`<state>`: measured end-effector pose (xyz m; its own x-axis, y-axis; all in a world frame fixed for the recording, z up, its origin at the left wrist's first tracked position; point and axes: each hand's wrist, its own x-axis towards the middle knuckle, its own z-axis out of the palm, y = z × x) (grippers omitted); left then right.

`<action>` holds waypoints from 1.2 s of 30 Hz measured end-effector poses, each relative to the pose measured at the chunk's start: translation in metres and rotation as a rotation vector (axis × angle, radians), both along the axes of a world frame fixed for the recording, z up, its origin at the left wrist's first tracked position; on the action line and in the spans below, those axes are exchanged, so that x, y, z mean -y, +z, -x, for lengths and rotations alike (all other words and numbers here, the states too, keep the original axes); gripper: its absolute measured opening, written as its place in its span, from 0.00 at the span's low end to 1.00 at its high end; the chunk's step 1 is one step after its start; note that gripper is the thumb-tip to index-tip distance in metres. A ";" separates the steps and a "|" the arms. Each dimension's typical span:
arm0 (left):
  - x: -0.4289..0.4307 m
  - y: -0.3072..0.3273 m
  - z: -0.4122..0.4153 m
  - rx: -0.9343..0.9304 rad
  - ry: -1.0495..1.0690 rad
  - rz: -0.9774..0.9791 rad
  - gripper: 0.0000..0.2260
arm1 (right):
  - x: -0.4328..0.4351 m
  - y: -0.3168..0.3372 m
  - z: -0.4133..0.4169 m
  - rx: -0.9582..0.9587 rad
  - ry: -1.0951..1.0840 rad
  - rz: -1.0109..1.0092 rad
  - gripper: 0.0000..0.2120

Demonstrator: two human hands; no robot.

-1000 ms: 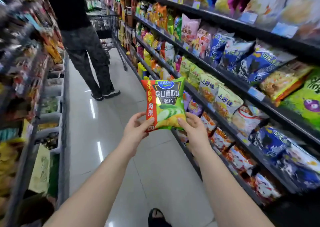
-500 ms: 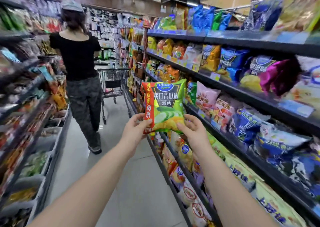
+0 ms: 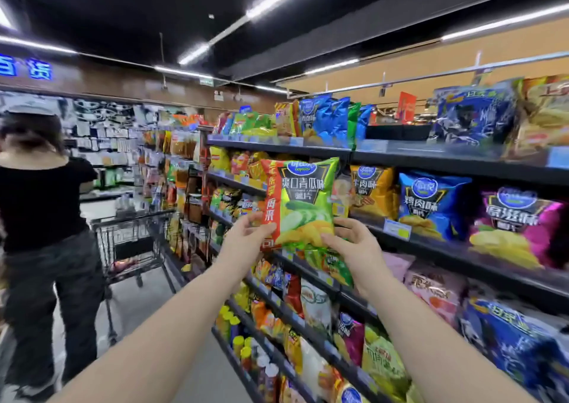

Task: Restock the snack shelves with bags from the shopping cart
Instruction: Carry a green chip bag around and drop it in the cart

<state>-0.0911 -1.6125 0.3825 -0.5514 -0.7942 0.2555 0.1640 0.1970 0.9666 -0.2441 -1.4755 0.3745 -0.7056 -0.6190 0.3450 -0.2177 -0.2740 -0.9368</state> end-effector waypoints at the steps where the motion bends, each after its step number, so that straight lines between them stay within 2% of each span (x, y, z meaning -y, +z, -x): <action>1: 0.013 0.009 0.012 -0.019 -0.019 0.008 0.11 | 0.010 0.010 0.009 -0.020 -0.017 0.004 0.16; 8: 0.089 0.066 0.114 -0.111 -0.115 0.136 0.06 | 0.064 0.078 0.090 -0.206 -0.207 0.017 0.16; 12: 0.121 0.102 0.179 -0.157 -0.136 0.187 0.05 | 0.084 0.117 0.137 -0.352 -0.316 0.044 0.19; 17: 0.154 0.156 0.258 -0.211 -0.219 0.267 0.11 | 0.106 0.162 0.208 -0.468 -0.422 0.039 0.20; 21: 0.179 0.194 0.319 -0.228 -0.276 0.303 0.12 | 0.119 0.197 0.253 -0.578 -0.512 0.009 0.22; 29: 0.213 0.247 0.435 -0.105 -0.521 0.347 0.16 | 0.145 0.244 0.326 -0.630 -0.759 -0.170 0.28; 33: 0.223 0.262 0.481 0.005 -0.667 0.328 0.03 | 0.160 0.257 0.357 -0.633 -0.861 -0.319 0.31; 36: 0.221 0.269 0.509 0.086 -0.809 0.264 0.14 | 0.164 0.268 0.375 -0.604 -0.948 -0.439 0.32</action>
<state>-0.6003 -1.8339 0.6511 -0.9488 -0.0681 0.3083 0.2798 0.2712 0.9209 -0.6187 -1.6391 0.6422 -0.7407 -0.0898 0.6658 -0.5949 0.5484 -0.5878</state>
